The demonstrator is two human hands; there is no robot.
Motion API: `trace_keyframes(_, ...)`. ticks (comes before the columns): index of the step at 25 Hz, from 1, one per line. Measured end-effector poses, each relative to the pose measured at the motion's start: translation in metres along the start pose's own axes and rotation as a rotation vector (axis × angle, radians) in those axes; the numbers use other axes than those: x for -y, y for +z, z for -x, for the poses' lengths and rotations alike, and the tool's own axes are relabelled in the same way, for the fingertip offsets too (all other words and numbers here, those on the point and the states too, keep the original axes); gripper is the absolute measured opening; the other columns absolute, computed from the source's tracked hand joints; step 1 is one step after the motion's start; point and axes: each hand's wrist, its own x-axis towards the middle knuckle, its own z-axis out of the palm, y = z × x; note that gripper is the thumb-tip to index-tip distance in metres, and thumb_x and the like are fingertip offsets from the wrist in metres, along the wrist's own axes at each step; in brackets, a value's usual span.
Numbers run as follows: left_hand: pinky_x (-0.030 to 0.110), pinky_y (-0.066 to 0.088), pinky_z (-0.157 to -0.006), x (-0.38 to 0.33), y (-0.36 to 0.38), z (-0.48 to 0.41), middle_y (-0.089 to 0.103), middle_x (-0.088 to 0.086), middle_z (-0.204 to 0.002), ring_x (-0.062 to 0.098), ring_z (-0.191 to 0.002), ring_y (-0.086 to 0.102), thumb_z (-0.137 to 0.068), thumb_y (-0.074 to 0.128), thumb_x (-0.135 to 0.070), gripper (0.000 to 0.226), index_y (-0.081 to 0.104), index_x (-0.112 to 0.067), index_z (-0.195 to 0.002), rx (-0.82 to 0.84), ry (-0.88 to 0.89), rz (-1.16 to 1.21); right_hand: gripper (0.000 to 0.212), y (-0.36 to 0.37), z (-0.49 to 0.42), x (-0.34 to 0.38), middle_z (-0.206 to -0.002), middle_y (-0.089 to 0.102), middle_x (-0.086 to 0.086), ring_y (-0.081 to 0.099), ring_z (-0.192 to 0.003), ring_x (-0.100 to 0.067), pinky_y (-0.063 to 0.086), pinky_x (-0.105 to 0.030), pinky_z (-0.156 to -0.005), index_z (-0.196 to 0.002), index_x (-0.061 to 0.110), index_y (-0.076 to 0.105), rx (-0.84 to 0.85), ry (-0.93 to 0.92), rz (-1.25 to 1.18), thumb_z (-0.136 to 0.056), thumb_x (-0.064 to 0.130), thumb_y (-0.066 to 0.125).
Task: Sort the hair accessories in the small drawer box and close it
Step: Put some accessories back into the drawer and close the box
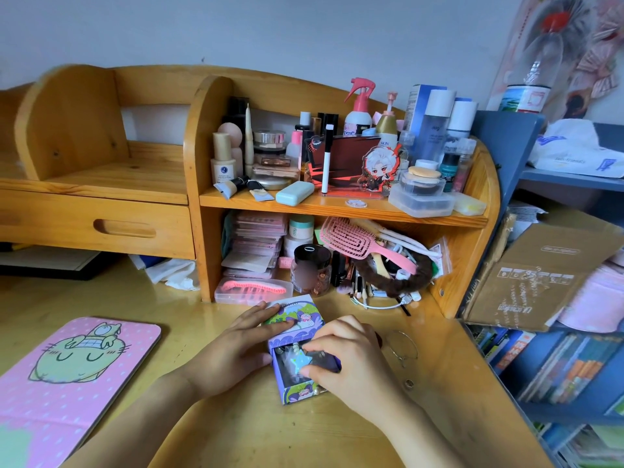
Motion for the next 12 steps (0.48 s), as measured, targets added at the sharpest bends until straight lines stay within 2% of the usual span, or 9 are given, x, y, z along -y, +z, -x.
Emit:
trace_keyframes(3,0.031,0.009,-0.115,0.0014,0.0008,0.0001,0.017,-0.017,-0.151,0.001,-0.141,0.001,-0.086,0.060,-0.023,0.062,0.031,-0.052,-0.133,-0.007,0.003,-0.002,0.038,-0.0004,-0.0002,-0.0011,-0.093,0.058,0.022,0.042,-0.100,0.002,0.031,-0.025,-0.091,-0.096,0.032,0.071,0.054,0.038,-0.069,-0.066,0.054,0.063)
trace_keyframes(7,0.030,0.009,-0.115,0.0010,0.0011,0.0003,0.018,-0.016,-0.151,0.001,-0.141,0.002,-0.086,0.062,-0.020,0.064,0.032,-0.051,-0.133,-0.019,0.014,-0.007,0.037,0.0015,-0.0006,-0.0038,-0.091,0.056,0.024,0.044,-0.101,0.000,0.037,-0.028,-0.093,-0.095,0.034,0.072,0.085,0.102,-0.160,-0.064,0.052,0.069)
trace_keyframes(12,0.030,0.009,-0.115,0.0005,0.0007,0.0005,0.018,-0.016,-0.151,0.001,-0.141,0.001,-0.087,0.061,-0.021,0.062,0.032,-0.050,-0.134,-0.015,0.009,-0.006,0.032,0.0010,-0.0010,-0.0041,-0.094,0.058,0.019,0.044,-0.103,-0.001,0.035,-0.019,-0.093,-0.096,0.036,0.072,0.125,0.150,-0.208,-0.066,0.042,0.077)
